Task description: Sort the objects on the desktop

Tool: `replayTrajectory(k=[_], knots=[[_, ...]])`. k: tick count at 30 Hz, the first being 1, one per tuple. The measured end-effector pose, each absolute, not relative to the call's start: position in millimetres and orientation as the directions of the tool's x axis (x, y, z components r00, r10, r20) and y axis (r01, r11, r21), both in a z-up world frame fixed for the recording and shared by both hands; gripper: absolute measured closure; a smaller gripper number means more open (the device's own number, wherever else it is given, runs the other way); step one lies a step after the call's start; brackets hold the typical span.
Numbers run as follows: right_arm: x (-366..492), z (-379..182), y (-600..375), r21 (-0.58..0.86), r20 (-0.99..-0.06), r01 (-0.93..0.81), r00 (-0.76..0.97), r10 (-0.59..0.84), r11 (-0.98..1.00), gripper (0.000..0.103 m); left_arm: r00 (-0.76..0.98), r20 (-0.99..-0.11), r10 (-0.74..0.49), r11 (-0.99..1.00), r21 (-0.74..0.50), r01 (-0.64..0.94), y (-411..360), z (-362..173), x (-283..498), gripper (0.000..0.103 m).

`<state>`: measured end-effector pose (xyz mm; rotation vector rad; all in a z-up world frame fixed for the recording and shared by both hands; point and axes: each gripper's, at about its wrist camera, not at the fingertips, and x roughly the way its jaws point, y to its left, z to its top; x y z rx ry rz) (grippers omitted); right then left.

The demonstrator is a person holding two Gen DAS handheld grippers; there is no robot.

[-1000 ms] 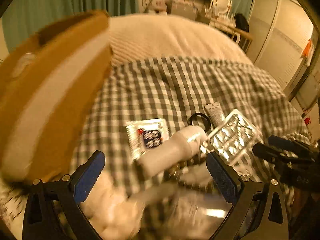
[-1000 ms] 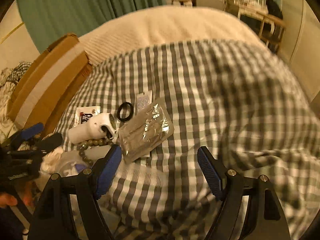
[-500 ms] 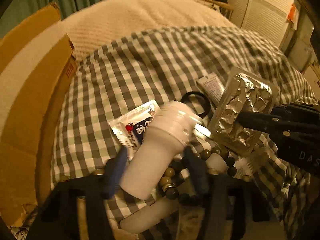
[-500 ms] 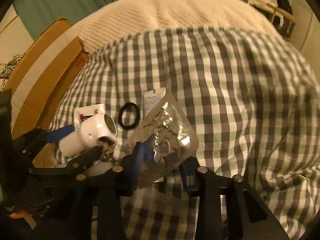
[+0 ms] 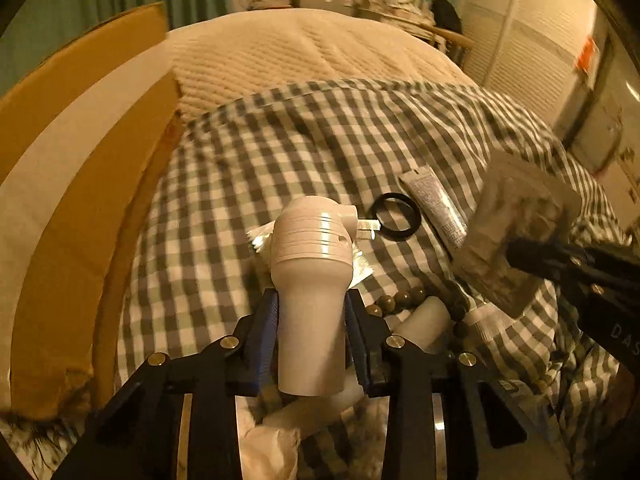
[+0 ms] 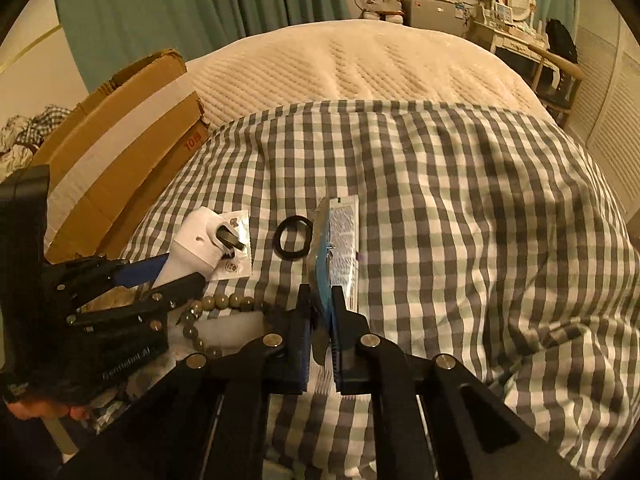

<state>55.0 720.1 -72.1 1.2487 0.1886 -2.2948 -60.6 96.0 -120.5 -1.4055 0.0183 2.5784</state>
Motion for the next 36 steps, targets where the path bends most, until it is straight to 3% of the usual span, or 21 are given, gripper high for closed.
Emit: replayTrajectory(k=[9, 11, 12, 18, 21, 27, 31, 36], knots=[[86.6, -33.2, 728.8, 0.122, -0.794, 0.522, -0.459, -0.398, -0.844, 0.096, -0.603, -0.771, 0.206, -0.977, -0.13, -0.168, 85.9, -65.2, -28.5, 0.072], [95.2, -16.2, 723.9, 0.101, -0.782, 0.541, -0.476, -0.403, -0.835, 0.096, -0.632, -0.743, 0.221, -0.975, -0.155, -0.159, 76.6, -43.0, -22.4, 0.08], [99.2, -4.8, 719.8, 0.099, -0.775, 0.558, -0.476, -0.415, -0.824, 0.096, -0.64, -0.732, 0.232, -0.973, -0.168, -0.16, 71.4, -34.4, -22.8, 0.102], [110.4, 50.3, 687.8, 0.054, -0.725, 0.622, -0.513, -0.46, -0.781, 0.096, -0.661, -0.711, 0.241, -0.97, -0.17, -0.171, 45.6, -4.4, -23.1, 0.101], [111.1, 51.4, 681.4, 0.068, -0.718, 0.627, -0.509, -0.474, -0.776, 0.096, -0.603, -0.752, 0.266, -0.964, -0.193, -0.185, 51.6, -30.2, -26.1, 0.094], [99.5, 6.1, 687.8, 0.097, -0.766, 0.597, -0.466, -0.443, -0.796, 0.096, -0.514, -0.813, 0.276, -0.96, -0.21, -0.183, 74.7, -96.0, -38.7, 0.048], [83.2, -23.0, 698.8, 0.132, -0.783, 0.577, -0.438, -0.442, -0.806, 0.096, -0.456, -0.859, 0.234, -0.971, -0.181, -0.158, 79.7, -128.6, -49.8, 0.048], [66.1, -46.8, 700.9, 0.169, -0.793, 0.566, -0.409, -0.452, -0.807, 0.096, -0.444, -0.854, 0.273, -0.962, -0.23, -0.149, 72.8, -134.7, -53.9, 0.052]])
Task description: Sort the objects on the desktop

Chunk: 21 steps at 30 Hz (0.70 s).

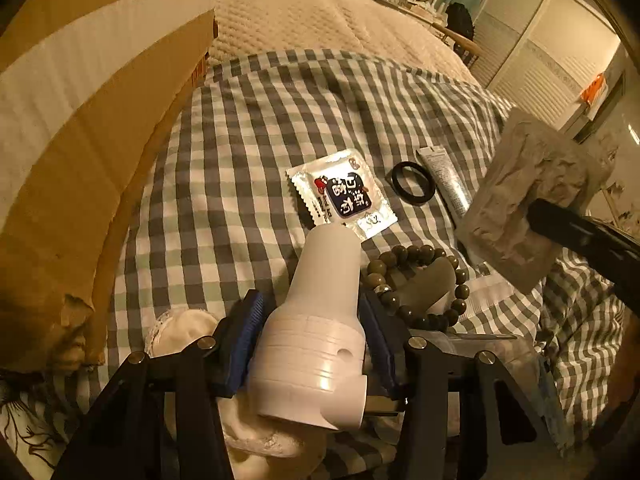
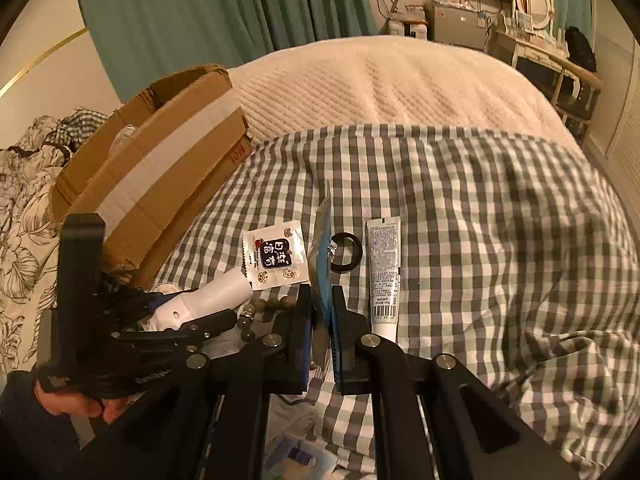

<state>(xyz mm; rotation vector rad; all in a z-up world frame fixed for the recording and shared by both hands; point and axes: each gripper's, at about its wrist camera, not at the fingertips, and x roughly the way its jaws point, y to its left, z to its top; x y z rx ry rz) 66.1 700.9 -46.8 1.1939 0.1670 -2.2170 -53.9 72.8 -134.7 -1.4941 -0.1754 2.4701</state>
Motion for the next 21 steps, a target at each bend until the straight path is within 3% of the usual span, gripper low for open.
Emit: replayTrajectory(k=[5, 7, 13, 17, 21], knots=[[69.0, -42.8, 698.5, 0.165, -0.785, 0.573, -0.416, -0.458, -0.803, 0.096, -0.521, -0.813, 0.258, -0.966, -0.206, -0.156, 72.5, -105.4, -40.0, 0.053], [75.0, -32.8, 695.8, 0.162, -0.776, 0.582, -0.424, -0.467, -0.797, 0.096, -0.589, -0.762, 0.268, -0.963, -0.213, -0.164, 65.5, -74.3, -31.9, 0.06], [95.0, 18.0, 663.8, 0.147, -0.728, 0.651, -0.439, -0.527, -0.745, 0.096, -0.744, -0.613, 0.266, -0.961, -0.233, -0.151, 25.5, 22.8, -13.0, 0.06], [104.0, 60.3, 619.6, 0.121, -0.681, 0.718, -0.442, -0.584, -0.685, 0.096, -0.822, -0.535, 0.195, -0.969, -0.232, -0.079, -14.1, 61.7, -11.3, 0.06], [106.0, 80.3, 559.2, 0.135, -0.66, 0.785, -0.384, -0.646, -0.604, 0.096, -0.857, -0.514, 0.05, -0.975, -0.21, 0.07, -64.8, 63.9, -10.5, 0.06]])
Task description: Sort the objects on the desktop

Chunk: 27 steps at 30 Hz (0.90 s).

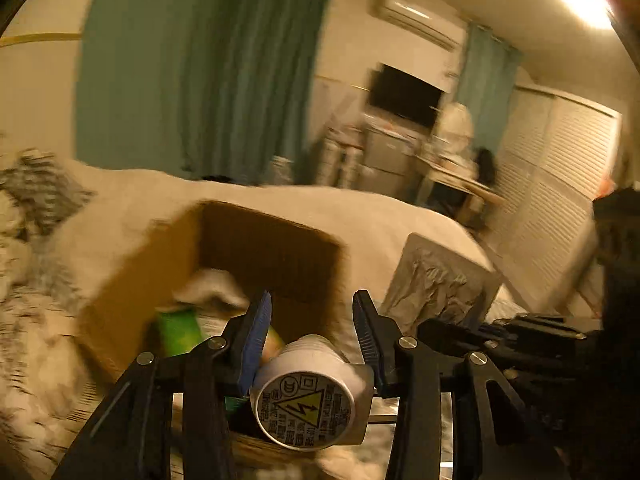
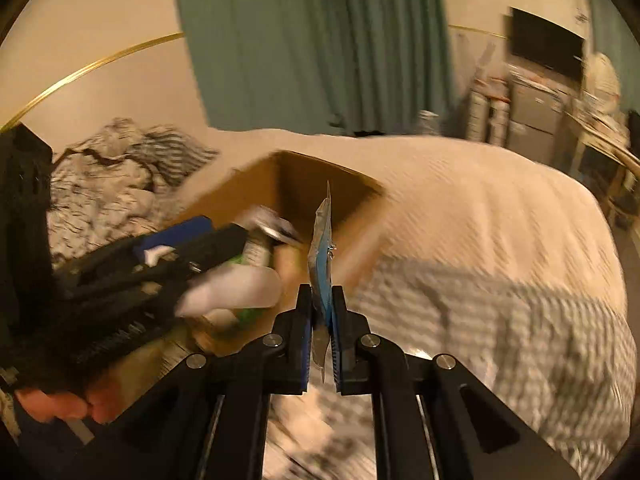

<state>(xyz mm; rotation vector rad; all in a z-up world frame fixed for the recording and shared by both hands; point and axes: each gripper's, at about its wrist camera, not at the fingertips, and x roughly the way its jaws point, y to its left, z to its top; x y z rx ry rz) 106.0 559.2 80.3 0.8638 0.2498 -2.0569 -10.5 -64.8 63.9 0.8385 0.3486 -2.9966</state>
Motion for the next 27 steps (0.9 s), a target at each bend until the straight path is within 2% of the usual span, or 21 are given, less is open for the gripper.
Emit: replayTrajectory(k=[7, 8, 9, 10, 11, 12, 13, 15, 19, 27], knots=[[87.1, 54.4, 472.3, 0.183, -0.696, 0.809, -0.295, -0.654, -0.559, 0.093, -0.798, -0.602, -0.024, -0.962, -0.203, 0.182, -109.6, 20.2, -25.8, 0.059], [84.3, 52.1, 467.2, 0.19, -0.698, 0.802, -0.296, -0.652, -0.567, 0.086, -0.795, -0.605, -0.028, -0.965, -0.19, 0.179, -109.6, 18.6, -26.6, 0.058], [82.0, 50.3, 465.4, 0.193, -0.702, 0.791, -0.302, -0.644, -0.581, 0.061, -0.794, -0.607, -0.034, -0.969, -0.174, 0.175, -106.9, 18.9, -26.8, 0.05], [79.8, 49.3, 466.8, 0.196, -0.702, 0.783, -0.309, -0.642, -0.59, 0.045, -0.797, -0.603, -0.034, -0.972, -0.166, 0.167, -103.4, 20.4, -27.6, 0.033], [78.2, 49.4, 473.1, 0.199, -0.695, 0.775, -0.32, -0.644, -0.6, 0.042, -0.804, -0.593, -0.036, -0.973, -0.161, 0.162, -100.4, 23.5, -25.5, 0.023], [77.3, 50.1, 483.9, 0.191, -0.69, 0.764, -0.342, -0.638, -0.617, 0.042, -0.814, -0.579, -0.049, -0.974, -0.152, 0.167, -96.8, 26.3, -22.2, 0.009], [75.7, 50.9, 491.6, 0.176, -0.694, 0.757, -0.358, -0.624, -0.629, 0.042, -0.82, -0.569, -0.065, -0.976, -0.133, 0.17, -90.7, 25.1, -19.7, 0.007], [74.4, 53.7, 519.2, 0.15, -0.694, 0.73, -0.403, -0.597, -0.667, 0.042, -0.834, -0.548, -0.07, -0.981, -0.112, 0.157, -78.2, 31.1, -10.5, 0.007], [79.0, 58.7, 585.3, 0.092, -0.699, 0.661, -0.489, -0.521, -0.745, 0.042, -0.844, -0.537, 0.02, -0.982, -0.168, 0.084, -48.8, 33.6, 6.8, 0.004], [87.4, 39.8, 719.1, 0.048, -0.745, 0.527, -0.547, -0.382, -0.849, 0.042, -0.769, -0.613, 0.18, -0.974, -0.221, -0.052, 41.5, 5.1, 17.4, 0.004]])
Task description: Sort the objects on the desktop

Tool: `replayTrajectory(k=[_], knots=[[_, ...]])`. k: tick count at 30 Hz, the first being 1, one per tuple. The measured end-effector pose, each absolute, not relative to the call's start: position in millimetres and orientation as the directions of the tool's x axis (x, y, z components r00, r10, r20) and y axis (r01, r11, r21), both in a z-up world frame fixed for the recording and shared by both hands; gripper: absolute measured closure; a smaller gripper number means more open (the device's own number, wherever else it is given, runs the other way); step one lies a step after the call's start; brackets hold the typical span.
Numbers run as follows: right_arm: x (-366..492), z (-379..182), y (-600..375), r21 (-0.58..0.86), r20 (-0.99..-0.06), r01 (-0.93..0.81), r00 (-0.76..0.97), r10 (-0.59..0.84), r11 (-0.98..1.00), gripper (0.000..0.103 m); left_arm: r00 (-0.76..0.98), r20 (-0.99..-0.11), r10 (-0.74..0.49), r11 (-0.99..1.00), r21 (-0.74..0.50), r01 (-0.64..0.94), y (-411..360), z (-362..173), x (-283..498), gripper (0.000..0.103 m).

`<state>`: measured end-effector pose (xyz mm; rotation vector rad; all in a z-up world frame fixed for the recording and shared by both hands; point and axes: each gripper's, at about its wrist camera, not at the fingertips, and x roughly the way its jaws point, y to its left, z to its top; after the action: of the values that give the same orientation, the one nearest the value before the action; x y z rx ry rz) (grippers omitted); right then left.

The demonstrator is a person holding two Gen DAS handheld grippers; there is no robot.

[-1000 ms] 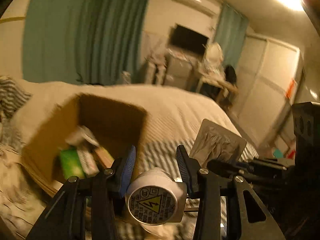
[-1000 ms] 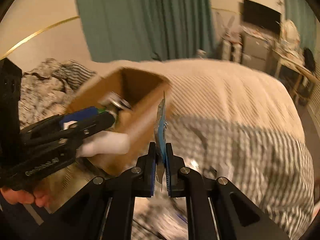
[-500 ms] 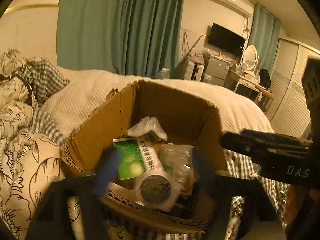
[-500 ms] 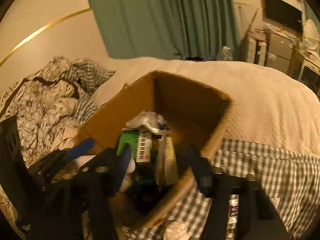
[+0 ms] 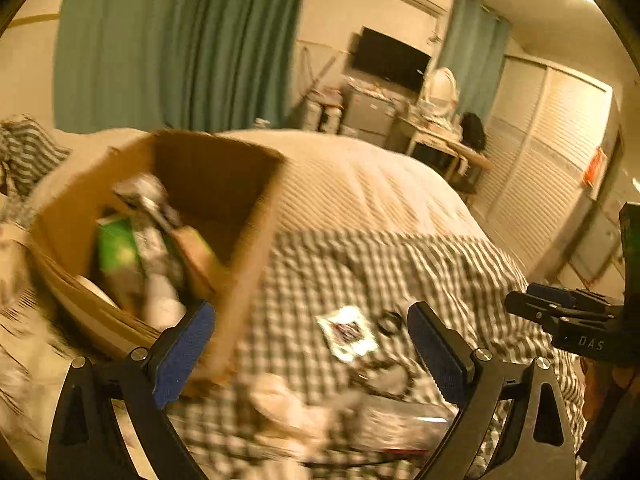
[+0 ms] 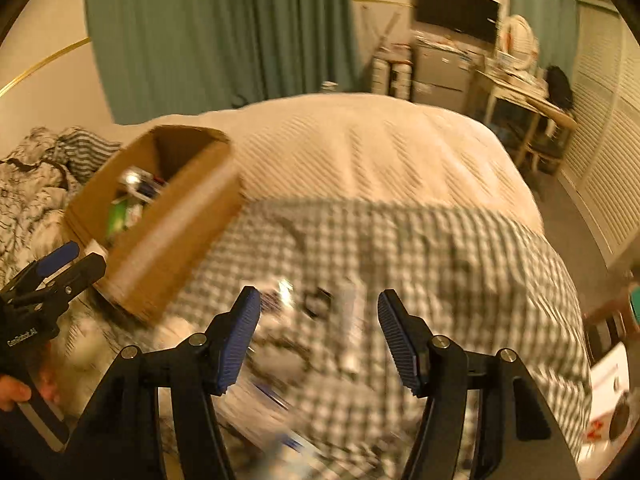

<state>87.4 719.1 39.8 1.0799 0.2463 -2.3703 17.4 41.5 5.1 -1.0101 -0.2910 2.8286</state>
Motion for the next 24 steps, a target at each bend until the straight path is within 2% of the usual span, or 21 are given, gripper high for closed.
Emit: replayTrajectory(k=[8, 11, 14, 16, 20, 24], knots=[[61.4, -23.1, 757.3, 0.089, -0.795, 0.497, -0.487, -0.362, -0.863, 0.042, -0.616, -0.766, 0.181, -0.973, -0.23, 0.0, 98.7, -58.0, -33.7, 0.004], [43.9, -51.1, 748.2, 0.109, -0.812, 0.502, -0.453, -0.369, -0.858, 0.05, -0.581, -0.798, 0.162, -0.977, -0.211, 0.016, 112.3, -80.5, -58.5, 0.004], [32.4, -73.1, 730.3, 0.081, -0.828, 0.515, -0.442, -0.345, -0.854, 0.052, -0.55, -0.825, 0.131, -0.986, -0.167, 0.016, 122.6, -101.9, -85.1, 0.004], [24.9, -86.1, 720.2, 0.062, -0.832, 0.515, -0.447, -0.329, -0.855, 0.063, -0.507, -0.853, 0.123, -0.989, -0.15, 0.012, 128.0, -118.3, -102.0, 0.004], [14.3, -105.9, 704.0, 0.064, -0.856, 0.526, -0.407, -0.318, -0.848, 0.065, -0.472, -0.867, 0.16, -0.983, -0.182, 0.0, 123.2, -131.1, -118.3, 0.006], [13.4, -117.0, 684.2, 0.002, -0.88, 0.548, -0.396, -0.262, -0.837, 0.067, -0.376, -0.915, 0.147, -0.989, -0.132, -0.066, 126.2, -146.5, -132.5, 0.007]])
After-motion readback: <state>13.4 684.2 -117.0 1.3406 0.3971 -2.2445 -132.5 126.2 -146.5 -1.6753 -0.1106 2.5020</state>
